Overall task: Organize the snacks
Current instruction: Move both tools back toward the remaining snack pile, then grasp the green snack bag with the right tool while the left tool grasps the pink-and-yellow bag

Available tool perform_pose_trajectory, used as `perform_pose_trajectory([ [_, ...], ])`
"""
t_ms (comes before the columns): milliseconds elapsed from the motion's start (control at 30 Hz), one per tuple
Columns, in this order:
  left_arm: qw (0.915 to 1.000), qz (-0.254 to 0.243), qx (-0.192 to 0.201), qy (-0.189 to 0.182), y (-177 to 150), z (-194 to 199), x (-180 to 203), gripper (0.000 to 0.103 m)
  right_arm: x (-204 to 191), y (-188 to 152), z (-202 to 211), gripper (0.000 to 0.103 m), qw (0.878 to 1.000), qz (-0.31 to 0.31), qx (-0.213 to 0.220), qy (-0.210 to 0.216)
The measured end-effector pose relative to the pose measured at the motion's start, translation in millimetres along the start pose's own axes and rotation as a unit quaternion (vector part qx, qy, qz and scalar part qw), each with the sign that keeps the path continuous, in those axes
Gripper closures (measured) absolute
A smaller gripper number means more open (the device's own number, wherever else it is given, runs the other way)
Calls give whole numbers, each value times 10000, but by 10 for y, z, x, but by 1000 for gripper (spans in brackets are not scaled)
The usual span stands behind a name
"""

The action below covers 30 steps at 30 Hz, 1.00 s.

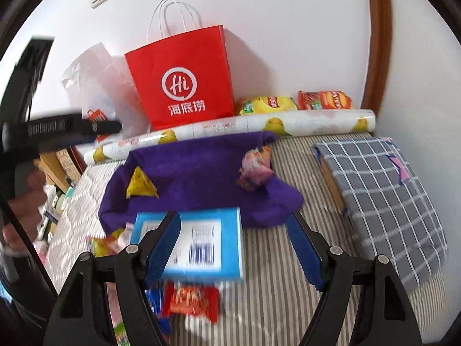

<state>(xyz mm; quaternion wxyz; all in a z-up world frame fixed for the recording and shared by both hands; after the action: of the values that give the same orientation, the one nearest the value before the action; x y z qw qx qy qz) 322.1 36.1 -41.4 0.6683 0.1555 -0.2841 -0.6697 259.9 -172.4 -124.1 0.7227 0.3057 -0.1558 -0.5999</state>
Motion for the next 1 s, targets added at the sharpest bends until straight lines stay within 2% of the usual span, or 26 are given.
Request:
perform_pose_trajectory([
  [167, 9995, 169, -219, -149, -319, 133, -58, 29, -15, -346, 38, 27, 9993, -43, -263, 262],
  [300, 9990, 297, -334, -76, -677, 264, -209, 29, -78, -609, -30, 27, 9981, -34, -498, 351],
  [467, 9987, 351, -350, 117, -1015, 424, -401, 29, -235, -885, 23, 27, 9925, -144, -624, 1043],
  [700, 9984, 352, -431, 120, -1305, 506, -474, 29, -666, -1195, 111, 27, 9818, 260, -771, 1714],
  [800, 9988, 319, -370, 106, -1376, 582, -511, 29, -833, -1269, 185, 27, 9804, 559, -693, 1757],
  [900, 9990, 317, -303, 104, -1436, 647, -553, 29, -975, -1325, 228, 22, 9786, 885, -629, 1748],
  [1000, 9990, 321, -287, 96, -1512, 682, -608, 29, -1105, -1398, 205, 18, 9790, 1301, -579, 1459],
])
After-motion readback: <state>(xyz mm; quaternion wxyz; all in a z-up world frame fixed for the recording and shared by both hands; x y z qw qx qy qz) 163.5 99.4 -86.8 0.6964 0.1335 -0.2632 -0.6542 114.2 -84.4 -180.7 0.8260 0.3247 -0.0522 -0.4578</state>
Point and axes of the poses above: each gripper's, at about its wrist camera, not at the fingertips, and z roughly against the way its jaws point, x to its right, y to its top, the point moved 3 cm from there along -z, roughly the way its jaws point, and after that the axes turned 3 degrees about -x, right-handed, at the moved point
